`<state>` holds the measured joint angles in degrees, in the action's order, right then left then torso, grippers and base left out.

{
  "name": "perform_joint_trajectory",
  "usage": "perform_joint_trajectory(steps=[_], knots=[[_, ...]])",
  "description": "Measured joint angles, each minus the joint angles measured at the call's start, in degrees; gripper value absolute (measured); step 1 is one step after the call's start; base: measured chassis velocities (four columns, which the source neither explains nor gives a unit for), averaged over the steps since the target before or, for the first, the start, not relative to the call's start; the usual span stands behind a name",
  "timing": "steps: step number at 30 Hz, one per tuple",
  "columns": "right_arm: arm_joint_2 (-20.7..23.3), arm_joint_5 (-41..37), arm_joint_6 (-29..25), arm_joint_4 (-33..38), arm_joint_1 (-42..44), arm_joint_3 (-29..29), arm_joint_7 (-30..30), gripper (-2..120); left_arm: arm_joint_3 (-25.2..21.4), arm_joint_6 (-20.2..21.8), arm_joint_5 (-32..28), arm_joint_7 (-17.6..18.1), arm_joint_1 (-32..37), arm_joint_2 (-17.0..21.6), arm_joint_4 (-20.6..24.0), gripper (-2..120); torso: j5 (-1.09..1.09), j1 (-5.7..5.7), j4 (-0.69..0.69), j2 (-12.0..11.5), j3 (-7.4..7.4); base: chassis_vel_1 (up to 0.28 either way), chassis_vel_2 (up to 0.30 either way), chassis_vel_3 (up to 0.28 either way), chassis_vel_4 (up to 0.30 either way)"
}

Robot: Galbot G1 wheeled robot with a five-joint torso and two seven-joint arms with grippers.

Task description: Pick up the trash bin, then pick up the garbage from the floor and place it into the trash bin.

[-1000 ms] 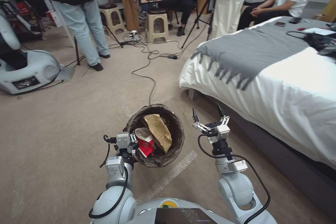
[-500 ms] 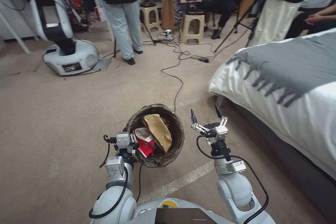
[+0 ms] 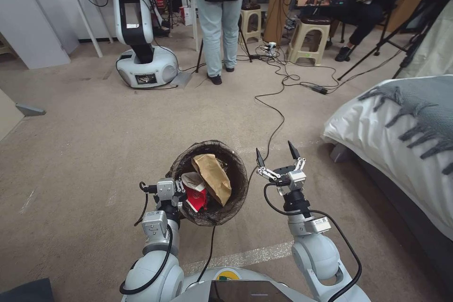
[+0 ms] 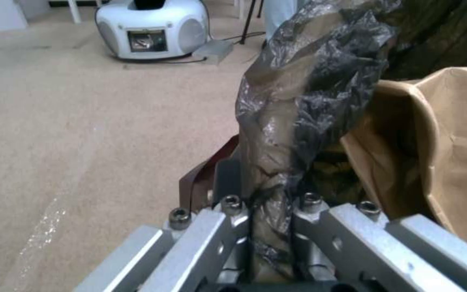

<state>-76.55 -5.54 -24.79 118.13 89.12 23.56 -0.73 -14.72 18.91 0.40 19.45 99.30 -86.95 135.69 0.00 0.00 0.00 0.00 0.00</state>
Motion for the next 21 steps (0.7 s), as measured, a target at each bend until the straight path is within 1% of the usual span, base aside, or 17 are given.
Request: perform_joint_trajectory(steps=[5,7,11,21], knots=[[0.0,0.1,0.1,0.1,-0.1,-0.2,-0.1,100,0.0,0.0,0.0,0.0,0.0,0.0,0.0,2,0.0,0.0,0.02,0.0,0.0,0.0,0.0,0.0,0.0],[-0.1,0.1,0.2,0.1,-0.2,-0.2,-0.1,100,0.0,0.0,0.0,0.0,0.0,0.0,0.0,2,0.0,0.0,-0.01,0.0,0.0,0.0,0.0,0.0,0.0],[-0.1,0.1,0.2,0.1,-0.1,-0.1,-0.1,100,0.0,0.0,0.0,0.0,0.0,0.0,0.0,2,0.0,0.0,-0.02,0.0,0.0,0.0,0.0,0.0,0.0],[-0.2,0.2,0.0,0.0,0.0,-0.1,-0.1,100,0.0,0.0,0.0,0.0,0.0,0.0,0.0,2,0.0,0.0,0.0,0.0,0.0,0.0,0.0,0.0,0.0]])
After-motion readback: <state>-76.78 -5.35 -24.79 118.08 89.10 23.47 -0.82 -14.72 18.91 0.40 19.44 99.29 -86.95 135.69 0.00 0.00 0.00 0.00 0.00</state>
